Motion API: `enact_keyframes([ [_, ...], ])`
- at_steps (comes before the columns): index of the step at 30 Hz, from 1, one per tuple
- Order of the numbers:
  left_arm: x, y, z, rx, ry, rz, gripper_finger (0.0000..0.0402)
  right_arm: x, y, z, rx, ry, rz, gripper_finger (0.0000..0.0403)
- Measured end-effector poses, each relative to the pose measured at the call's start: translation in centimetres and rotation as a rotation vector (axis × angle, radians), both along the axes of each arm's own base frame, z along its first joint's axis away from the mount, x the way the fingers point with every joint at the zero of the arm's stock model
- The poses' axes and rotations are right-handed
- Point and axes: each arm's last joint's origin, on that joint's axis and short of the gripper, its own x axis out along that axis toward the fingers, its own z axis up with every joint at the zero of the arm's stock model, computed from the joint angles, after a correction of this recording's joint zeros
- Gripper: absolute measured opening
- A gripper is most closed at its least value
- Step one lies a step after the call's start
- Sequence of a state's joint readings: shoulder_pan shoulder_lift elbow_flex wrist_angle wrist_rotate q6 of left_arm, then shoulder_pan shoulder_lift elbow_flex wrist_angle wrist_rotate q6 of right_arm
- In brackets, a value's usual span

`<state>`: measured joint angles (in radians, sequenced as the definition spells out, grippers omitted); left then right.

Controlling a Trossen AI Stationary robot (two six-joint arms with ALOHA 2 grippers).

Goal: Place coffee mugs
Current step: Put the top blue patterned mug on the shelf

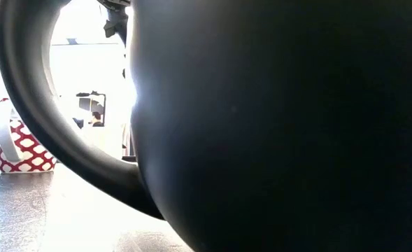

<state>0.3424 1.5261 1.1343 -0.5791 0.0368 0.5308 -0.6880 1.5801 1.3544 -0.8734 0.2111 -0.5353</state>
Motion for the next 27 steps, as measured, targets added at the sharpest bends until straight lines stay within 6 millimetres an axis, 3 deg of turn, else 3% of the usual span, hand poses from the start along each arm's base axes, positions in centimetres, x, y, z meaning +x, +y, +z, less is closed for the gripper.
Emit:
enact_keyframes([
  [27,-0.10,0.03,-0.16,-0.002,0.009,0.003,0.0128,-0.21,-0.40,-0.50,-0.038,0.067,-0.040,0.0038],
])
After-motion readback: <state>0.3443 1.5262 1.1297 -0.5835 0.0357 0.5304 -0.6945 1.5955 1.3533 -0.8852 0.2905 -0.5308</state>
